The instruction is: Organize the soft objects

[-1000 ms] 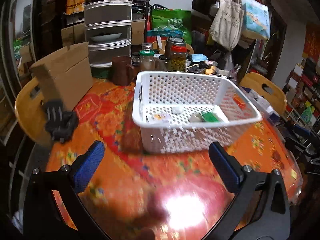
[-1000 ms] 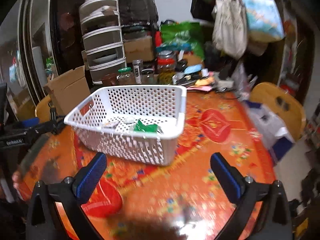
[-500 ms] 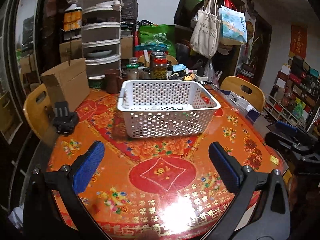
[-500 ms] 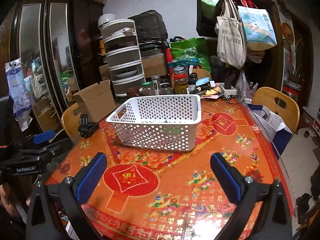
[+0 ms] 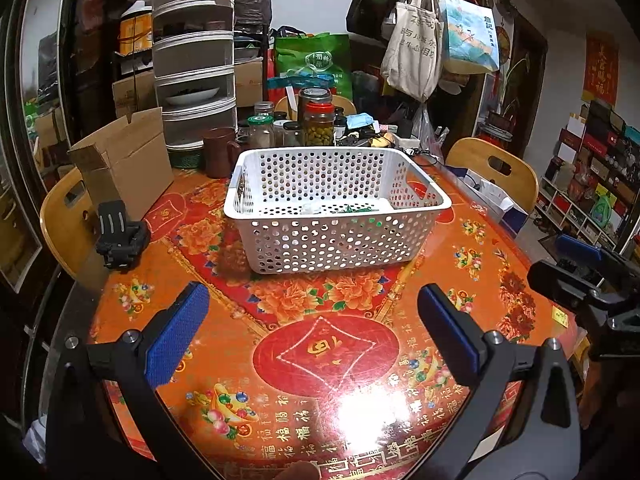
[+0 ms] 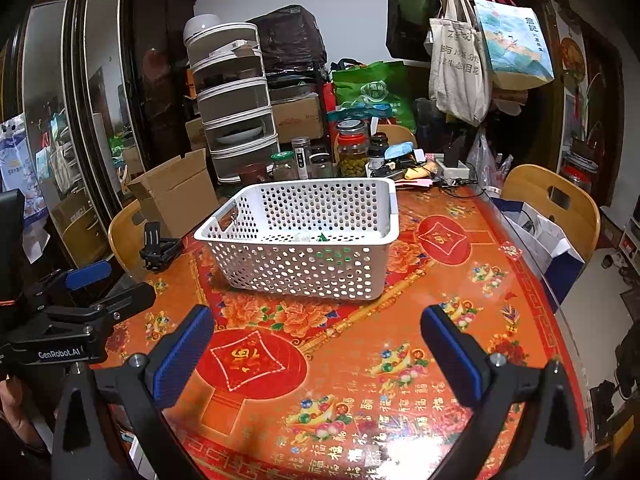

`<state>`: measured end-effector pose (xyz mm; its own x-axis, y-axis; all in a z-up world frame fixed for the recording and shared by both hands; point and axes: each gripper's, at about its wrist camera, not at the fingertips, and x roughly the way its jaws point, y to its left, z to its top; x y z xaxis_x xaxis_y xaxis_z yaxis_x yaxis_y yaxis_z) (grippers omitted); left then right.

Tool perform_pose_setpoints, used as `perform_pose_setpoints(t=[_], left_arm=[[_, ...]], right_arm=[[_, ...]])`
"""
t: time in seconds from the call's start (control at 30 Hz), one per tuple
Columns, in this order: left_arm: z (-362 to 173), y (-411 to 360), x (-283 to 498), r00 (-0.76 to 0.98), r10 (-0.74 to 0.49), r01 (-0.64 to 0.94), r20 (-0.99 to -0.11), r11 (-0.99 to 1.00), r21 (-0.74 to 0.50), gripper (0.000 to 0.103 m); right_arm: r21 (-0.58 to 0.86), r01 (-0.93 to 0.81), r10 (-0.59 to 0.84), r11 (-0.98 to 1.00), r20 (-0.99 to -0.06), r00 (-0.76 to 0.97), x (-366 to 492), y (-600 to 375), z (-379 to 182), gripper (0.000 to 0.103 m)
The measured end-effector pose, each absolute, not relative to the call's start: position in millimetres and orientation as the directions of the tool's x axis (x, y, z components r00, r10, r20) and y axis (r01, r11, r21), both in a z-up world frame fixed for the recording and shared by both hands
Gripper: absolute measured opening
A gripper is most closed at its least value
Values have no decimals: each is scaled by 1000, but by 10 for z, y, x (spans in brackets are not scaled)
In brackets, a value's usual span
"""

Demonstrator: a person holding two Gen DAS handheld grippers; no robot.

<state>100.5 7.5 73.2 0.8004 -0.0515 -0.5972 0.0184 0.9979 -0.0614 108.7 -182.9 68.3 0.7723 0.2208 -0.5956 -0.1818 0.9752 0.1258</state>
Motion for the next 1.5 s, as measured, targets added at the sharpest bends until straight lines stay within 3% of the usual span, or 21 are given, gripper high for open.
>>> perform_pose_setpoints(t=[1.5], left_arm=[[687, 61, 976, 792, -67, 28, -607, 997, -74, 103]], right_arm=[[124, -195, 230, 973, -603, 764, 1046, -1834, 660, 103]])
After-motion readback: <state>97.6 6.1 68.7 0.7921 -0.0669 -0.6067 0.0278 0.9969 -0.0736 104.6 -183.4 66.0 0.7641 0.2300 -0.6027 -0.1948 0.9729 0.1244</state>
